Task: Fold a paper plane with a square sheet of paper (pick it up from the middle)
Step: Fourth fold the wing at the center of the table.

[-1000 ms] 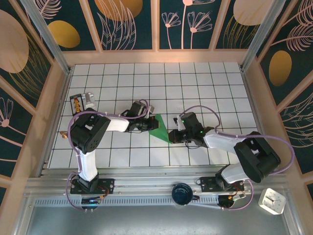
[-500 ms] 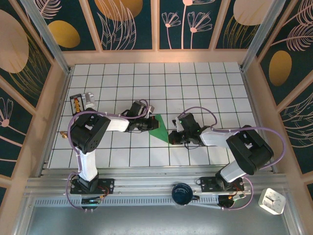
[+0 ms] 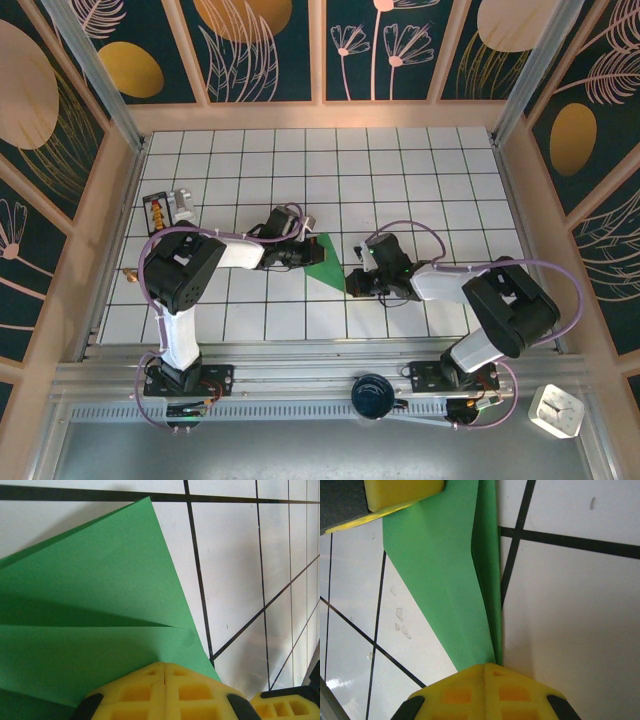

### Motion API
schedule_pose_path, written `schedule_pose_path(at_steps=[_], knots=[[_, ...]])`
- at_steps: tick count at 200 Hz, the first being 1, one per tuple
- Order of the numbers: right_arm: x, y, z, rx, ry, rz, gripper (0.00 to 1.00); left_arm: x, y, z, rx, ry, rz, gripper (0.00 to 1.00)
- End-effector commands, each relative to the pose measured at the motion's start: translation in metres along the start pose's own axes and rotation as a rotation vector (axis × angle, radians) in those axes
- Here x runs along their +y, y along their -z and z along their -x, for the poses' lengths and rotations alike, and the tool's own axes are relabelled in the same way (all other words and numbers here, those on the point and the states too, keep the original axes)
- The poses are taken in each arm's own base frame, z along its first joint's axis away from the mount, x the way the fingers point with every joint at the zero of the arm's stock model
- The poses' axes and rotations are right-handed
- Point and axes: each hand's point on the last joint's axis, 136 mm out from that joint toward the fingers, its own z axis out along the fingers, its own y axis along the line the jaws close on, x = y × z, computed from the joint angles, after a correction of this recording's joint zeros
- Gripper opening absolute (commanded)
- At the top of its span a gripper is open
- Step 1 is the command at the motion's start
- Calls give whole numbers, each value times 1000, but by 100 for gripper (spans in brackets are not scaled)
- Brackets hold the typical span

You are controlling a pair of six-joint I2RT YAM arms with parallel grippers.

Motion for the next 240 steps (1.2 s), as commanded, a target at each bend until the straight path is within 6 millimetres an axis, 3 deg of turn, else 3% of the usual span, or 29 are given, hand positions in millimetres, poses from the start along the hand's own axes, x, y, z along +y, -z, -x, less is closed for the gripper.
schedule_pose_path(at_steps=[1,94,125,176,203,240], knots=[[-18,3,-25,62,-16,-53,1,27,-2,-12,34,26,94,0],[-35,14,-48,92,-57,-121,0,28,-2,-13,34,26,96,0],[-21,22,-28,37,-26,-97,0,28,-2,-13,35,26,96,0],[24,36,21,-85,42,15,0,30,-3,-14,40,28,98,0],[38,26,35,-80,66,61,0,30,-3,-14,39,26,99,0],[44,-1,44,-28,79,89,0,30,-4,-14,43,30,99,0]])
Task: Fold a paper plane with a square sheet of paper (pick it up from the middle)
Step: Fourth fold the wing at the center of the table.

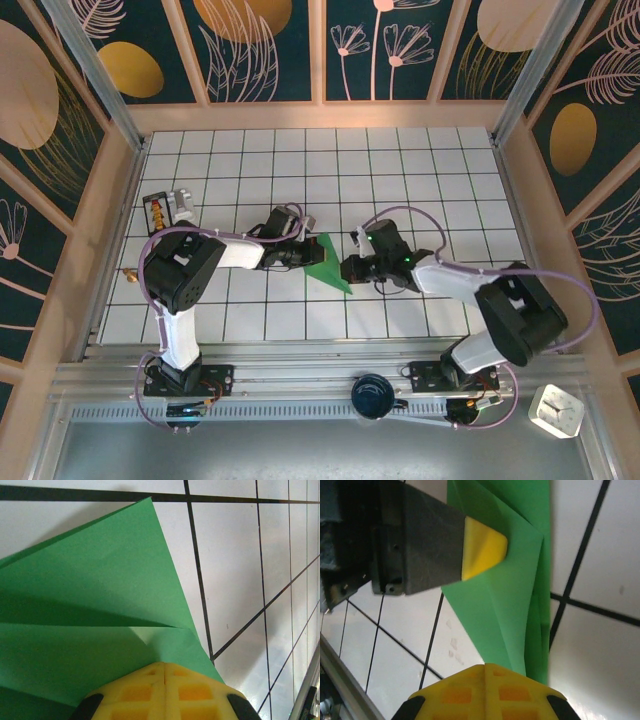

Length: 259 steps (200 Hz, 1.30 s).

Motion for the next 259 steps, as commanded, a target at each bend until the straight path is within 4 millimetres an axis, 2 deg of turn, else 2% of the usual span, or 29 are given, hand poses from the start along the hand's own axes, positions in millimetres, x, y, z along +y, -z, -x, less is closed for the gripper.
schedule_pose_path(at_steps=[1,39,83,145,202,210,225,259], knots=[[10,-16,5,29,42,46,0,30,-5,-14,44,30,98,0],[-1,-29,-5,83,29,27,0,29,-4,-14,43,26,98,0],[-30,-30,-34,146,-18,-37,0,27,-3,-12,39,21,93,0],[-52,-16,-70,189,-76,-92,0,29,-4,-12,41,22,97,0],[-63,6,-107,194,-154,-112,0,28,-4,-12,40,19,98,0],[-63,9,-106,182,-155,-118,0,28,-4,-11,39,18,98,0],[-56,16,-92,134,-145,-103,0,29,-4,-12,40,21,100,0],[-18,30,-35,-4,-85,-12,0,31,-5,-13,44,23,102,0]])
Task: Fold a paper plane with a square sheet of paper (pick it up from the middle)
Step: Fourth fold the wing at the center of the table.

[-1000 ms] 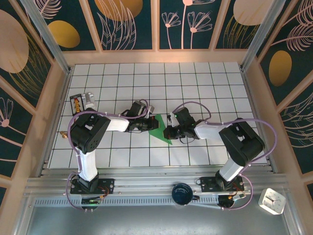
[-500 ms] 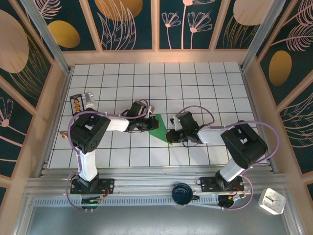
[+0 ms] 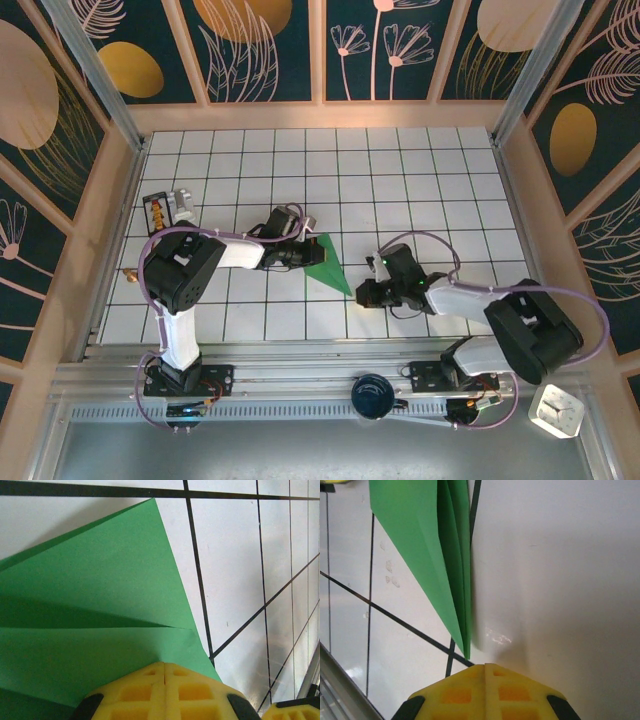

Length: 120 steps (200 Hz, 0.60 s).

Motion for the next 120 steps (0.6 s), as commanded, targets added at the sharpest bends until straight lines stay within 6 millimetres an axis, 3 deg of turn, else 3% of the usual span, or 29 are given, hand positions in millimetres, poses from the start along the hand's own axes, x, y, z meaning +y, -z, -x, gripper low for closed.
schedule_pose_path(at_steps=[1,19,65,90,120], knots=[[22,14,29,-67,12,29,0,31,-5,-12,37,29,100,0],[37,16,44,-91,34,72,0,31,-6,-13,42,29,101,0],[46,-8,56,-52,55,113,0,30,-6,-11,38,28,99,0],[47,-21,52,-17,56,124,0,31,-5,-11,37,29,101,0],[33,-30,40,16,34,95,0,30,-5,-11,36,27,100,0]])
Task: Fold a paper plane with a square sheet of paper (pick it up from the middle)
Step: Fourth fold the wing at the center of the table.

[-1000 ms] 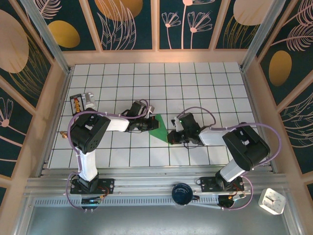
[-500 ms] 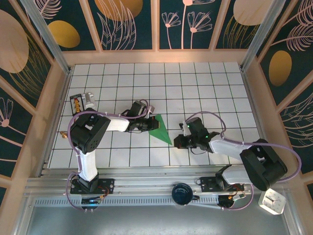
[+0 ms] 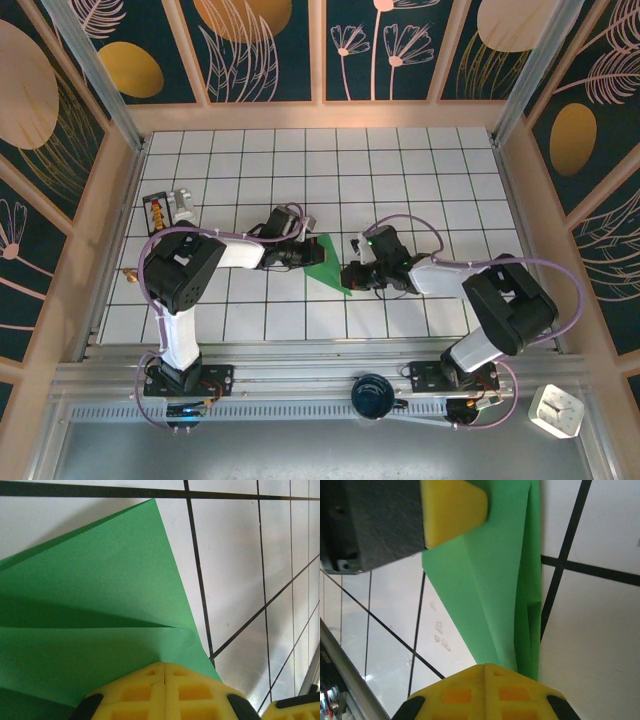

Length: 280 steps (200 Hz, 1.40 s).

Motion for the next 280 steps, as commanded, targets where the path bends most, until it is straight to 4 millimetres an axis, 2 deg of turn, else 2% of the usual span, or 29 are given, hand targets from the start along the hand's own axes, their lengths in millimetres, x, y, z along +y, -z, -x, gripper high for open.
schedule_pose_path(at_steps=[1,74,104,130,145,157,173,206,243,280], knots=[[3,-5,1,1,12,24,0,30,-5,-11,37,26,98,0],[-38,-15,-35,72,-54,-70,0,25,-4,-8,33,25,84,0],[-45,-15,-44,80,-89,-83,0,10,-2,1,11,20,41,0],[-48,-14,-48,81,-115,-93,0,-16,10,18,-41,13,-26,14],[-50,-13,-50,82,-129,-96,0,-29,20,21,-70,5,-44,24],[-50,-13,-51,80,-140,-96,0,-35,28,16,-85,1,-43,27],[-51,-12,-52,78,-147,-99,0,-39,31,1,-69,15,-50,25],[-52,-10,-51,70,-149,-107,0,-45,22,-35,6,65,-85,0],[-53,-10,-50,67,-151,-111,0,-53,7,-49,62,99,-125,0],[-54,-10,-50,69,-149,-114,0,-43,-4,-57,102,131,-104,0]])
